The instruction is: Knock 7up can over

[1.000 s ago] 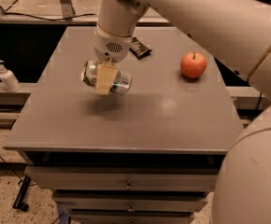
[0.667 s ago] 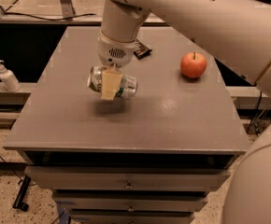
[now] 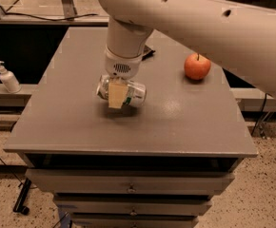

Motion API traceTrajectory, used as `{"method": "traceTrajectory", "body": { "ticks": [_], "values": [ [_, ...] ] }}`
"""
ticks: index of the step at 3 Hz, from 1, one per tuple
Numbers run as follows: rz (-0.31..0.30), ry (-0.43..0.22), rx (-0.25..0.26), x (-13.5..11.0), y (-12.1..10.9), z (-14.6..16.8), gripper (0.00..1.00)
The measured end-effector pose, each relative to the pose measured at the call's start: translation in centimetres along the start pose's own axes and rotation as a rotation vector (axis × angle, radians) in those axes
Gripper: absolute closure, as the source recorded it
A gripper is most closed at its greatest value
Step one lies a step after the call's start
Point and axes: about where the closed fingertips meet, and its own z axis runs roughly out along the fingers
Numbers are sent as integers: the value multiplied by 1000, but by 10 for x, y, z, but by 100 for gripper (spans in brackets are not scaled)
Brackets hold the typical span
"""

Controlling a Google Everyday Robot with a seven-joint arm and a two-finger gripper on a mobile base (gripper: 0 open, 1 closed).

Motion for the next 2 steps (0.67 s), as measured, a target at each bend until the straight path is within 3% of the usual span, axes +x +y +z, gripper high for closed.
{"method": "traceTrajectory", "body": {
  "ticks": [1,2],
  "values": [
    [20,13,58,4,-2,5,85],
    [23,18,85,6,-3,6,62]
  ]
}}
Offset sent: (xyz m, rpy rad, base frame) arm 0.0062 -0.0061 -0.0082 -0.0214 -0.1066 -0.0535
